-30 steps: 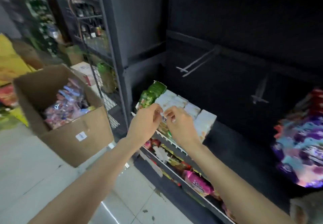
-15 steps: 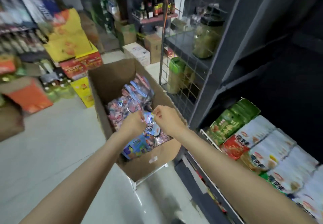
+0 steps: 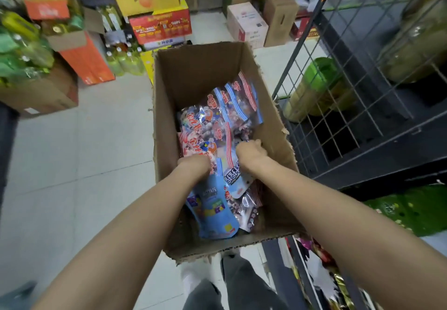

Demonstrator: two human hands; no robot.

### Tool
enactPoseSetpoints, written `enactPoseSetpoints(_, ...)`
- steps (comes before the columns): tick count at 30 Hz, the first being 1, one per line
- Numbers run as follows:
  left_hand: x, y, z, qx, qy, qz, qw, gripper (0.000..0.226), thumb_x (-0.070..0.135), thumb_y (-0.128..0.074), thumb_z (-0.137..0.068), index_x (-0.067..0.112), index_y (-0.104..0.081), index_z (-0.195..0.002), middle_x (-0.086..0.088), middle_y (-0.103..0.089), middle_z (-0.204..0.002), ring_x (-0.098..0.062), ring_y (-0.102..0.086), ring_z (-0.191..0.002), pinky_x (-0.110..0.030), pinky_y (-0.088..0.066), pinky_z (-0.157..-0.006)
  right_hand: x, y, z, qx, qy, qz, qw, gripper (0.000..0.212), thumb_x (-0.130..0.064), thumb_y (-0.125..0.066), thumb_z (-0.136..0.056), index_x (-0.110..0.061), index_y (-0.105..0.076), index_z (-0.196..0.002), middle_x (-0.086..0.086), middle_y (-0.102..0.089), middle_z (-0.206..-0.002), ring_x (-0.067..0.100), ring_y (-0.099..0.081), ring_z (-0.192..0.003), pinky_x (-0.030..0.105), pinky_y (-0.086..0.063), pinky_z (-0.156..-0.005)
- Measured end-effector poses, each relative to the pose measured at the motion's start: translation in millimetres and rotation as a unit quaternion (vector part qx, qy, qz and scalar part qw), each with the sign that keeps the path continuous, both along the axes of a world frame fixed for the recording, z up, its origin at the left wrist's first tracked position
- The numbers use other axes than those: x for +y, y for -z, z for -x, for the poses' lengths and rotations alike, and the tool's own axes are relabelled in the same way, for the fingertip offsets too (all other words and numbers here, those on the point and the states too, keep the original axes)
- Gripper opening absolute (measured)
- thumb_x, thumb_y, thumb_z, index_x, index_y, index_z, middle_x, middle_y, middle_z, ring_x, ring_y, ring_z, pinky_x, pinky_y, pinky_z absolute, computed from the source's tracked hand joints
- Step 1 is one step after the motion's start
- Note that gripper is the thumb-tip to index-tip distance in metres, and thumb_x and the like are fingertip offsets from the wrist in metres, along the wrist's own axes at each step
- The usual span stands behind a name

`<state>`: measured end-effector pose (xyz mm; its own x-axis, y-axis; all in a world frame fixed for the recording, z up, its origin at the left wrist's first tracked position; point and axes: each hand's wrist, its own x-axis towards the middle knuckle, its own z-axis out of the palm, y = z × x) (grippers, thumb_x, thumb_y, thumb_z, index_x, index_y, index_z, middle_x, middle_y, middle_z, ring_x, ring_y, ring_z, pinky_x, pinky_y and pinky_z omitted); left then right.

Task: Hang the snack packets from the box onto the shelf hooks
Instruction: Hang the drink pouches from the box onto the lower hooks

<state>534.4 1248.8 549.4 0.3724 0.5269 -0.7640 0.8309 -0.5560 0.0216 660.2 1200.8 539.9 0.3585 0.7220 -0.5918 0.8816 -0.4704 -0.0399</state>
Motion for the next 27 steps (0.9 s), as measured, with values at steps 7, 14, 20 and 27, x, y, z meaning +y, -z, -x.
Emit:
enactPoseSetpoints(7,10.4,-18.5,1.6,-0.038,-0.002,-0.041,0.998,0.024,0.01,-0.051,-0.09,0.006,-0.055,-0.113,-0.012,-0.059,-0.118,-0.031,-0.057,-0.105,-0.036,-0.044,-0.076,3.7,-6.3,0.5,0.064,-0.005,0.025,0.998,0.026,0.0,-0.045,-0.09,-0.001,-0.057,-0.113,0.017,-0.057,-0.125,0.033,-0.057,-0.113,0.036,-0.047,-0.084)
enactPoseSetpoints(14,5.2,-63.4,11.9,-0.12,-0.004,-0.219,0.968,0.028,0.004,-0.043,-0.093,0.002,-0.051,-0.119,-0.017,-0.057,-0.122,-0.035,-0.056,-0.111,-0.04,-0.046,-0.083,-14.6,-44.7,0.0,0.072,0.049,-0.245,0.966,0.014,-0.013,-0.048,-0.095,-0.004,-0.048,-0.085,0.017,-0.057,-0.087,0.035,-0.057,-0.084,0.035,-0.038,-0.066)
enactPoseSetpoints(20,-12.0,-99.7,22.1,-0.311,0.021,-0.197,0.93,0.019,-0.001,-0.045,-0.091,-0.001,-0.044,-0.11,-0.026,-0.057,-0.107,-0.043,-0.055,-0.101,-0.044,-0.043,-0.079,-41.7,-92.8,11.3,0.028,0.047,-0.333,0.941,0.024,-0.028,-0.066,-0.088,-0.004,-0.065,-0.093,0.015,-0.068,-0.092,0.032,-0.063,-0.091,0.037,-0.046,-0.072)
enactPoseSetpoints(27,-71.6,-165.5,43.2,-0.437,0.157,-0.199,0.863,0.061,0.006,-0.041,-0.096,0.027,-0.019,-0.149,-0.015,-0.053,-0.081,-0.035,-0.057,-0.082,-0.045,-0.047,-0.076,-121.4,-182.7,50.6,0.007,0.129,-0.49,0.862,0.022,-0.039,-0.072,-0.079,-0.019,-0.062,-0.077,0.004,-0.063,-0.078,0.024,-0.059,-0.083,0.034,-0.035,-0.064)
